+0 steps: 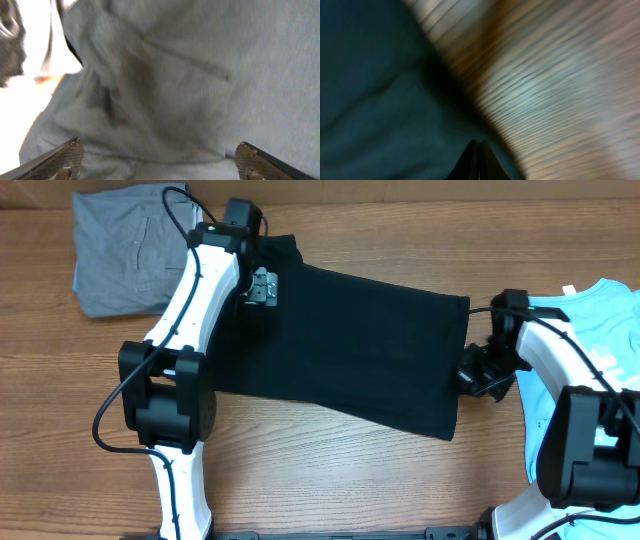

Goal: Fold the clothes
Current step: 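Pull the shirt's left edge down-left with the left gripper, right holding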

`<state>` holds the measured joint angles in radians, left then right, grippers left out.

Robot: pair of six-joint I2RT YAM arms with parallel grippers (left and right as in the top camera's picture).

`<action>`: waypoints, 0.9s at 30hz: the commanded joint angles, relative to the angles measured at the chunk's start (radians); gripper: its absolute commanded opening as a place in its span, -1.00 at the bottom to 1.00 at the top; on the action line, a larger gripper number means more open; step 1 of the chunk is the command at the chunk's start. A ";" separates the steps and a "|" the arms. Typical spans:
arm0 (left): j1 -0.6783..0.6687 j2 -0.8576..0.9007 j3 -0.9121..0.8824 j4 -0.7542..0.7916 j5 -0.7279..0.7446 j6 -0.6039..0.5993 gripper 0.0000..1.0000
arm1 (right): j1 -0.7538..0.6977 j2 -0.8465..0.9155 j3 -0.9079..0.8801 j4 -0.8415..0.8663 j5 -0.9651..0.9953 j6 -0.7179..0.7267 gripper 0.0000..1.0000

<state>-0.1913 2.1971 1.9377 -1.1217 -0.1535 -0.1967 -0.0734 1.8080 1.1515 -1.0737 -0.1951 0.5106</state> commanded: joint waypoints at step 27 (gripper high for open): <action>0.009 -0.015 0.011 -0.082 0.077 -0.021 1.00 | 0.201 -0.012 -0.210 0.096 -0.042 0.141 -0.92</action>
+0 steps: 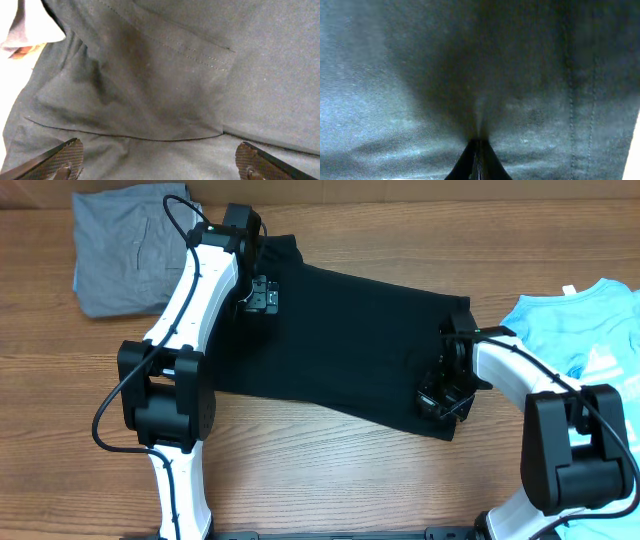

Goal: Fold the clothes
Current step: 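Pull the shirt's left edge down-left with the left gripper, right holding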

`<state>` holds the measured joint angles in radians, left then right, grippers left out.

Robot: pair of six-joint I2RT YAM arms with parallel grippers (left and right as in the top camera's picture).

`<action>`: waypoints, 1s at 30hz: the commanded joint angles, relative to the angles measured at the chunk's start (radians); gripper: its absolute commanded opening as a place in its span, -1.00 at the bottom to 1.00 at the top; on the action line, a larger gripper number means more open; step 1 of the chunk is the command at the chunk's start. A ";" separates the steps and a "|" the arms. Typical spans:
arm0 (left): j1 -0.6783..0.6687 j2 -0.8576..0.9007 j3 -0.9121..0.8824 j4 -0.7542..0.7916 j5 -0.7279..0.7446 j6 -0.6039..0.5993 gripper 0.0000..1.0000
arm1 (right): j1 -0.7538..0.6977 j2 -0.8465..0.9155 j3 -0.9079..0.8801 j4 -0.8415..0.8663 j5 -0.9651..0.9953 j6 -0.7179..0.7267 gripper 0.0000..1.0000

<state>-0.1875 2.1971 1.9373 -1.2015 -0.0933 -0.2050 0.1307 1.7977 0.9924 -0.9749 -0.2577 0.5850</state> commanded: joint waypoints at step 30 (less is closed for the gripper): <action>0.008 -0.014 -0.021 -0.080 0.082 0.006 -0.92 | -0.166 -0.473 -0.008 -0.261 0.220 0.101 -0.47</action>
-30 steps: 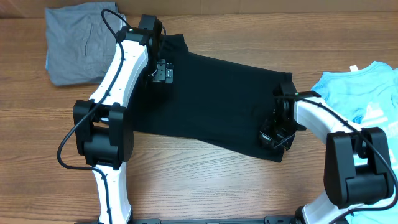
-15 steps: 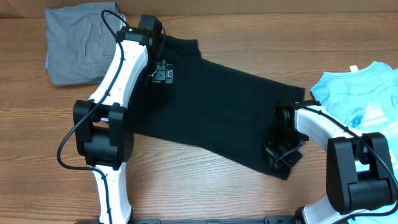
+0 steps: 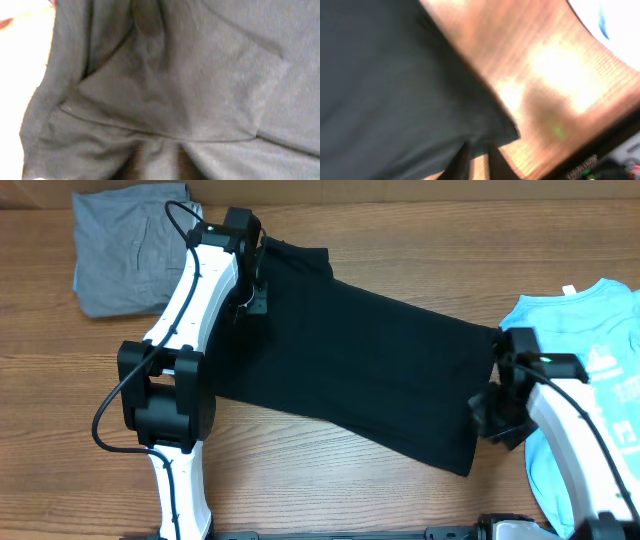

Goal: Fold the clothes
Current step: 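Pull the shirt's left edge down-left with the left gripper, right holding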

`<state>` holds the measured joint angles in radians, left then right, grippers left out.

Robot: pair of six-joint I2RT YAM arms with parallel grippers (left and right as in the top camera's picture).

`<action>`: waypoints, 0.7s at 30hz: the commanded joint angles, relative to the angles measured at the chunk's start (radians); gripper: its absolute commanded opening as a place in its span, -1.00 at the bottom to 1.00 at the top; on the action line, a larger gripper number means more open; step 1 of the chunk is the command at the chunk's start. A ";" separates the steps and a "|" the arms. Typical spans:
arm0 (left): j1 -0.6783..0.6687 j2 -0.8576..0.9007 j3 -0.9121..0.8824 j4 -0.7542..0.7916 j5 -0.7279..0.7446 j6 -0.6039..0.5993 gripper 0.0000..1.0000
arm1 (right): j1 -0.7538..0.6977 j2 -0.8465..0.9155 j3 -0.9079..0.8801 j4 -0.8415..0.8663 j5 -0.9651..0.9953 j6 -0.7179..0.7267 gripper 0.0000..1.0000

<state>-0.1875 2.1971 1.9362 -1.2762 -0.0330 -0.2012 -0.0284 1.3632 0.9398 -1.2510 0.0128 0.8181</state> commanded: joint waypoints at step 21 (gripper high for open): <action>0.117 -0.010 -0.371 0.165 0.046 -0.033 -0.92 | -0.006 -0.039 0.051 0.053 -0.075 -0.142 -0.42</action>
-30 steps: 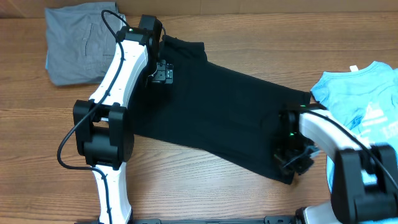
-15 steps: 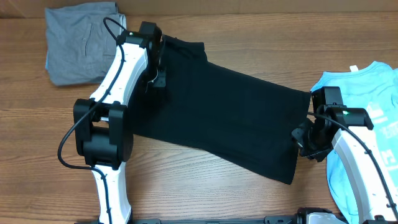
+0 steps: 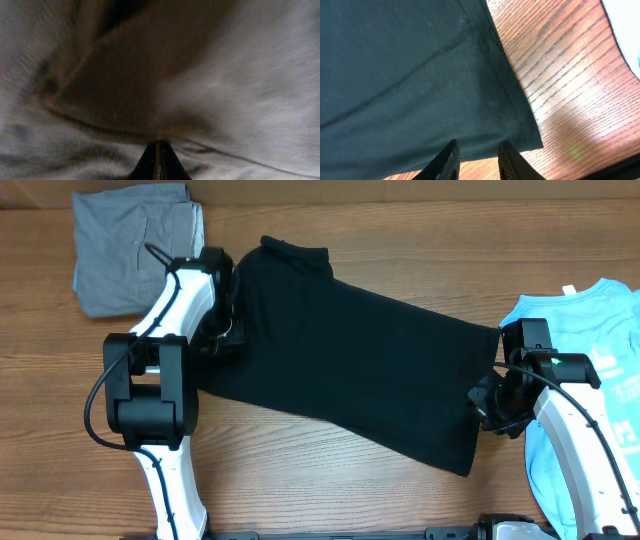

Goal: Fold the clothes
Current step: 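Pull the shirt's left edge down-left with the left gripper, right holding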

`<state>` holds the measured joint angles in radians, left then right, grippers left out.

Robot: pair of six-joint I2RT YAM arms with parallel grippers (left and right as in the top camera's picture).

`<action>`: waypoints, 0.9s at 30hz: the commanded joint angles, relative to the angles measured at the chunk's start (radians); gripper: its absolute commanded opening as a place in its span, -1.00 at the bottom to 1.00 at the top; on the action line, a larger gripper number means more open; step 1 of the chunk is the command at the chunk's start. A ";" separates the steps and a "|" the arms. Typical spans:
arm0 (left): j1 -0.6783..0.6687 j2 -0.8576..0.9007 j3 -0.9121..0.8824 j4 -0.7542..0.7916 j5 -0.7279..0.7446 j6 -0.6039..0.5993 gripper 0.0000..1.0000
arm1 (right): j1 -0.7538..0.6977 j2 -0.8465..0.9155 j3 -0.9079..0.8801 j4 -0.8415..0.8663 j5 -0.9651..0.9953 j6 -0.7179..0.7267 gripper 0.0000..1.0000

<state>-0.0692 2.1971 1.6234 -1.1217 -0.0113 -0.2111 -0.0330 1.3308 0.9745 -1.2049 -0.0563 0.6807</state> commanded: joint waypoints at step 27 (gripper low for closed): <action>-0.083 -0.310 -0.233 -0.306 -0.026 -0.307 -0.91 | -0.002 -0.006 0.044 0.060 -0.006 -0.005 -0.42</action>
<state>-0.1196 2.0106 1.4246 -1.4193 -0.0269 -0.4648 -0.0326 1.3308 0.9771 -1.1500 -0.0566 0.6800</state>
